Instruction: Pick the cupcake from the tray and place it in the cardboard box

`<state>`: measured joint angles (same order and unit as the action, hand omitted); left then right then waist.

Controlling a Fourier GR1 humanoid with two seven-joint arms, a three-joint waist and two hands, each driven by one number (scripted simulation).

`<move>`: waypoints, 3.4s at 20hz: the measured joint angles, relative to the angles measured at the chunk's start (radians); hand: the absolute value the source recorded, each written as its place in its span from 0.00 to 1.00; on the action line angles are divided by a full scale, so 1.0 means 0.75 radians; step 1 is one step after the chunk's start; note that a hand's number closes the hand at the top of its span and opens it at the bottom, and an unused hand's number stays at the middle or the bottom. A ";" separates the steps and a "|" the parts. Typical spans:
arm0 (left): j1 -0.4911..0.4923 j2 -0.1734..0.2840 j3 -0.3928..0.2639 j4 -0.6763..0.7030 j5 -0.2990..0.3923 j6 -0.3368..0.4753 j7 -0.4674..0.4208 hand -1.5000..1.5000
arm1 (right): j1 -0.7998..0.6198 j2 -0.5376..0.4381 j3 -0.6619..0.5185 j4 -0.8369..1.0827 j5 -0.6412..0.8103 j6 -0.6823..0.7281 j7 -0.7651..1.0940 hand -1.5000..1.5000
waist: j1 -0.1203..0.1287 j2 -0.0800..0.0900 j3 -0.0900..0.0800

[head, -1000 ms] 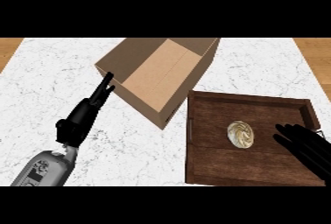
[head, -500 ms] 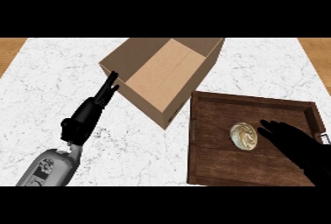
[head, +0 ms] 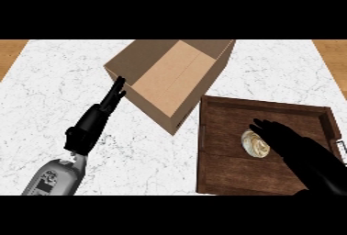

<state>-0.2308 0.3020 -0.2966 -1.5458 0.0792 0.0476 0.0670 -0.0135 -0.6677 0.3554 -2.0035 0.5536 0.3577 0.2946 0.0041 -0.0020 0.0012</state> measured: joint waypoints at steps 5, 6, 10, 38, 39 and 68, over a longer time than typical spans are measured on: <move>0.000 -0.041 0.031 0.030 -0.038 -0.036 -0.034 0.50 | 0.003 0.068 -0.028 0.082 0.074 -0.001 -0.072 0.00 | -0.004 -0.003 0.001; 0.024 -0.041 0.034 0.006 -0.045 -0.042 -0.039 0.50 | 0.000 0.085 -0.031 0.079 0.084 0.004 -0.076 0.00 | -0.004 -0.003 0.002; 0.031 -0.059 0.066 0.007 -0.065 -0.068 -0.044 0.50 | -0.011 0.147 -0.025 0.180 0.178 -0.043 -0.166 0.00 | -0.004 -0.003 0.002; 0.044 -0.177 0.188 -0.026 -0.179 -0.200 0.028 0.50 | -0.086 0.352 -0.079 0.447 0.530 0.033 -0.299 0.00 | -0.002 -0.013 -0.022; 0.042 -0.186 0.182 -0.032 -0.186 -0.195 0.045 0.50 | -0.096 0.363 -0.076 0.473 0.546 0.022 -0.298 0.00 | -0.001 -0.013 -0.023; 0.033 -0.221 0.218 -0.017 -0.215 -0.244 0.017 0.50 | -0.521 0.396 0.037 0.727 0.583 -0.284 -1.223 1.00 | 0.014 0.001 0.000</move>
<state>-0.2058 0.1364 -0.1333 -1.5586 -0.0820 -0.1355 0.0800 -0.4044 -0.3705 0.3832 -1.4583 0.9906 0.1451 -0.6227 0.0146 -0.0015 0.0009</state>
